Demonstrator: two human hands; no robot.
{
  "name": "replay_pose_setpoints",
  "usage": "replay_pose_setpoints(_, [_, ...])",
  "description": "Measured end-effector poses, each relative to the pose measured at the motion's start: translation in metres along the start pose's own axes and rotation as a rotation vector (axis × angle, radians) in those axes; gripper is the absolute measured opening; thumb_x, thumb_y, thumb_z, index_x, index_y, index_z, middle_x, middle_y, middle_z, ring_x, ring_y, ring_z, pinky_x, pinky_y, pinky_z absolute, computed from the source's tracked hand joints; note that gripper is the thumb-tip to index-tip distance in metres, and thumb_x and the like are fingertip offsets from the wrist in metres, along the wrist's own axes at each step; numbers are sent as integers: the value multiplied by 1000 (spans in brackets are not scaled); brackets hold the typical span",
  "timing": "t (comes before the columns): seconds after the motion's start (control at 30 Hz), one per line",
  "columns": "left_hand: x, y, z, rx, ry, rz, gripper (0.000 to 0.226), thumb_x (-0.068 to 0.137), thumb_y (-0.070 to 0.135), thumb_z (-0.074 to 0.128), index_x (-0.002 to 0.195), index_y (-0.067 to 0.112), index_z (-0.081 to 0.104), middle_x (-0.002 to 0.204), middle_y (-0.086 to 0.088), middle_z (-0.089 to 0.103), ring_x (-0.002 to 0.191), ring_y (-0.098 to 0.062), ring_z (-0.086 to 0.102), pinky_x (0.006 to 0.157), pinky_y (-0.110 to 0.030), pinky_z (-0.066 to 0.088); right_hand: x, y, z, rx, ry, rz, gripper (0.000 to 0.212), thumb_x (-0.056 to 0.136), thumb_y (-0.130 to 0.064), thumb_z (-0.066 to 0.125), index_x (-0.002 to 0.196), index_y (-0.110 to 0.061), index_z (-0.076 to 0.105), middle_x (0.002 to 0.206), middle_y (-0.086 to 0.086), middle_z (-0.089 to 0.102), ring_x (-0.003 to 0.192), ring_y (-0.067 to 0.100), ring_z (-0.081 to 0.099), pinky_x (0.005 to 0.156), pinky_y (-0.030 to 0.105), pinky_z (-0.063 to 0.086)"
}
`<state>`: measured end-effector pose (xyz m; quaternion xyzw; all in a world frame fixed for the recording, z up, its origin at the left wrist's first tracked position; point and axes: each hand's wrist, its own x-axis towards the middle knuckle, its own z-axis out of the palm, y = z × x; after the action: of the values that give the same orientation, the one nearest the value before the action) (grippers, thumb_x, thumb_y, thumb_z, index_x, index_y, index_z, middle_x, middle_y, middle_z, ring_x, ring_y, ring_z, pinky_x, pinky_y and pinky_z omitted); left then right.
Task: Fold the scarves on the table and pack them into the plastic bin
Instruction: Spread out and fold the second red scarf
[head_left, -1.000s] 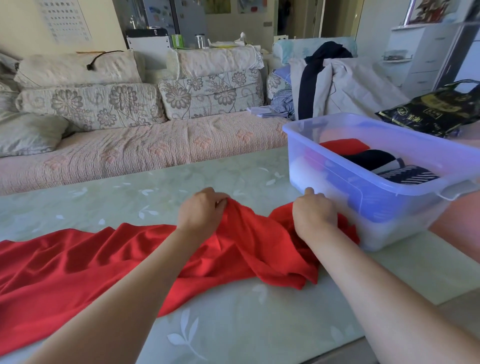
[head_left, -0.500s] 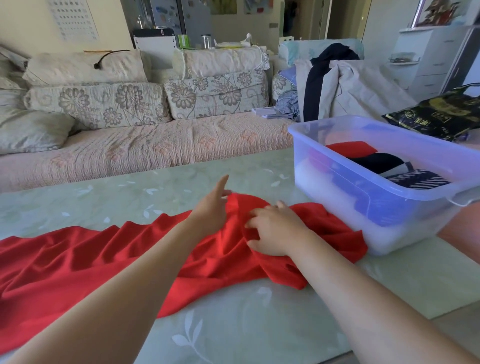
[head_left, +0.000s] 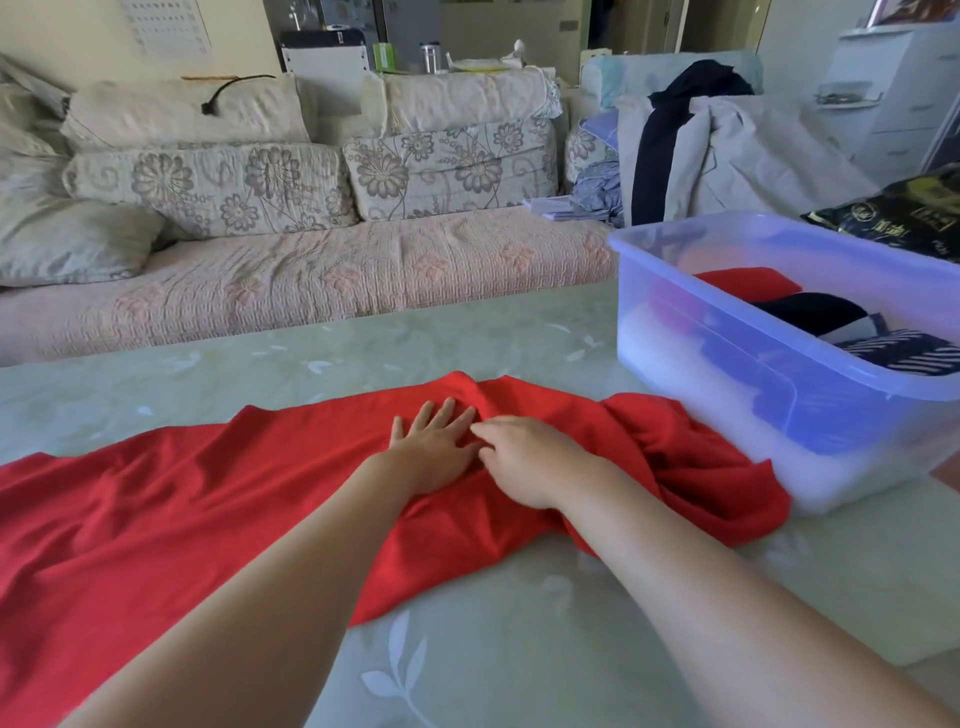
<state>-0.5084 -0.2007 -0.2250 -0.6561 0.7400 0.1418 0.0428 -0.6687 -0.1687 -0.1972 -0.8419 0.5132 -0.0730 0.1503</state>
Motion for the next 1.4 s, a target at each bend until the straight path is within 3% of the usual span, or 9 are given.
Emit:
replay_pose_setpoints(0.17, [-5,-22,-3,-116,276,43,53,103,40,34,154,30,23,162,4,21,149,-17,15,121,-41,10,6,29,13,-244,-139,161,70,100,-61,26,160,-28,9,168,5,0,154,22,3,124,44,10])
replay_pose_setpoints(0.4, [-76,-66,7,51,791,180,24,85,22,43,99,24,63,102,5,60,94,-24,56,77,-37,41,11,17,10,-360,-47,139,62,103,-46,33,159,-23,17,166,11,10,153,28,9,123,46,11])
replay_pose_setpoints(0.57, [-119,-84,18,86,737,138,27,86,30,39,100,24,61,101,6,60,90,-24,59,75,-37,44,-4,-32,14,-231,122,-120,49,100,-29,45,148,-19,42,156,10,36,143,28,33,116,39,28])
replay_pose_setpoints(0.77, [-144,-99,27,-86,384,-26,67,91,61,23,147,27,34,152,7,37,140,-17,34,112,-37,29,-36,-68,50,-159,-196,17,77,100,-60,35,159,-33,-6,166,6,-15,154,23,-9,123,51,1])
replay_pose_setpoints(0.9, [-155,-112,30,-70,210,-33,73,93,69,26,155,35,10,163,9,10,151,-11,3,122,-41,5,-47,-47,26,-156,-340,66,89,94,-64,47,158,-34,-7,165,1,-21,152,17,-16,124,43,-3])
replay_pose_setpoints(1.07, [-167,-124,39,-5,167,-56,116,51,99,-9,153,45,-1,163,9,-9,150,-15,-14,121,-48,-8,-61,-30,-1,-162,-444,114,98,87,-61,62,158,-38,-2,165,-4,-18,152,13,-12,125,42,2])
replay_pose_setpoints(1.2, [-171,-123,35,42,228,-114,92,74,85,4,155,40,11,164,6,6,151,-19,-1,120,-51,-3,-62,-34,-15,-168,-483,148,100,85,-52,70,158,-38,4,167,-1,-12,154,15,-4,125,40,8])
replay_pose_setpoints(1.3, [-173,-108,32,25,524,89,71,82,72,27,139,35,48,146,5,46,138,-20,37,113,-43,26,-64,-44,-10,-180,-371,81,91,78,-45,74,154,-42,24,167,-3,4,152,19,15,122,40,21])
replay_pose_setpoints(1.4, [-174,-77,30,-26,613,363,37,79,61,55,104,37,65,115,15,59,108,-12,54,92,-34,41,-75,-53,-1,-46,-300,19,58,69,-39,74,121,-44,51,155,-16,24,136,23,38,80,33,57])
